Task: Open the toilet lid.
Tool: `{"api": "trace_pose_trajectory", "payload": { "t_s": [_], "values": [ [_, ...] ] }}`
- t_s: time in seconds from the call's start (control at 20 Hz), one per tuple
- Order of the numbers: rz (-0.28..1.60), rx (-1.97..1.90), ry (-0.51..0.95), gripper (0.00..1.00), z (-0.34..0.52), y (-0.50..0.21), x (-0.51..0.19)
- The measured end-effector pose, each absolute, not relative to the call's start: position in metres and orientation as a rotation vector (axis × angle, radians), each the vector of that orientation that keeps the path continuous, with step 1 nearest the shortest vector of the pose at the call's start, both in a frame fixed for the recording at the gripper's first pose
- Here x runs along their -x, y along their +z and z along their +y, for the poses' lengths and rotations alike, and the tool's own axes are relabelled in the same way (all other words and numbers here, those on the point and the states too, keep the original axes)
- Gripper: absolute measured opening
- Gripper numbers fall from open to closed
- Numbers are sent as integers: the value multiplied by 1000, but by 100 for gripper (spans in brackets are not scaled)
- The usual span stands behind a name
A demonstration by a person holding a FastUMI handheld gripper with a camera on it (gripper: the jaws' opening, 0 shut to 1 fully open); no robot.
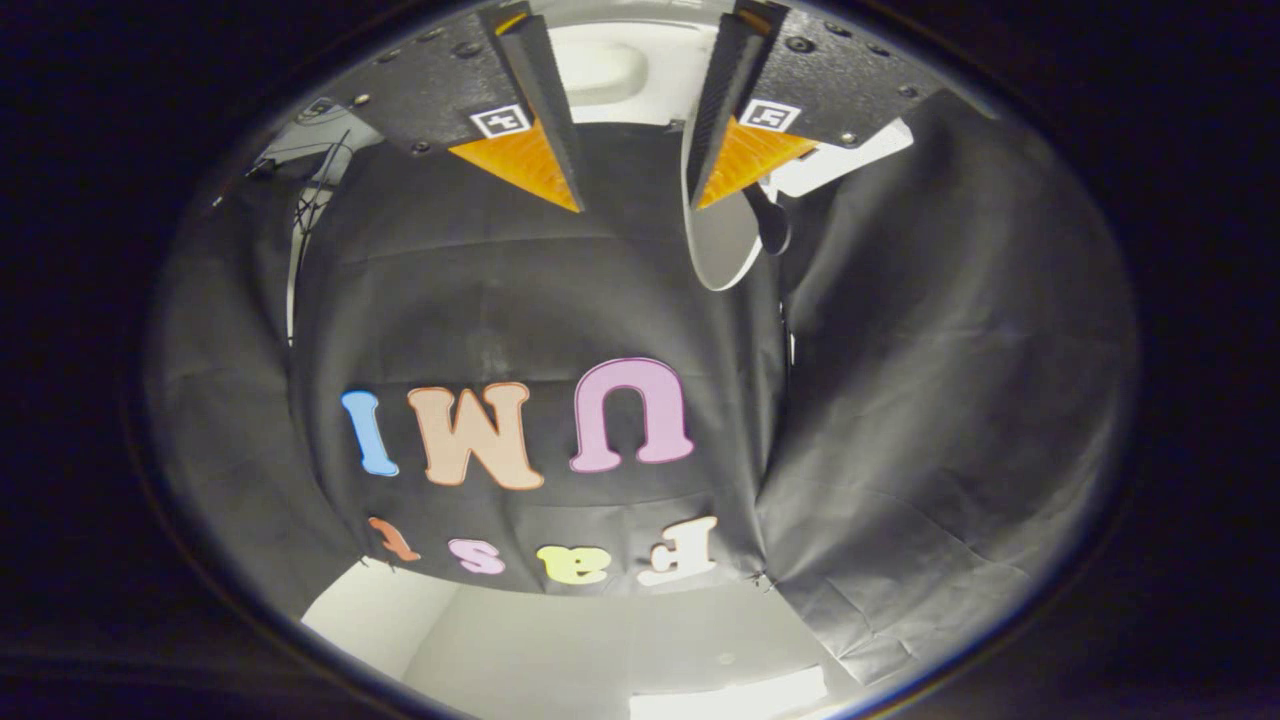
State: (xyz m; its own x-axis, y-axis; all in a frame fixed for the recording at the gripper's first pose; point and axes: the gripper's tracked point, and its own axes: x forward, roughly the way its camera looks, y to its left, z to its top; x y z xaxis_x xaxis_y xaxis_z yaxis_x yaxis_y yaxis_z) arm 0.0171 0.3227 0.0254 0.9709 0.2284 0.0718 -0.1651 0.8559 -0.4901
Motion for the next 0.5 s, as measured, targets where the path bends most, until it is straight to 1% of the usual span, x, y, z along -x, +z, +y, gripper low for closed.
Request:
{"api": "trace_pose_trajectory", "payload": {
  "t_s": [0.1,0.15,0.35,0.5],
  "values": [
    [-102,488,289,51,313,25,-10],
    [-84,491,304,46,303,25,-6],
    [6,529,279,45,247,19,-4],
    [42,514,223,43,201,15,-3]
  ]
}}
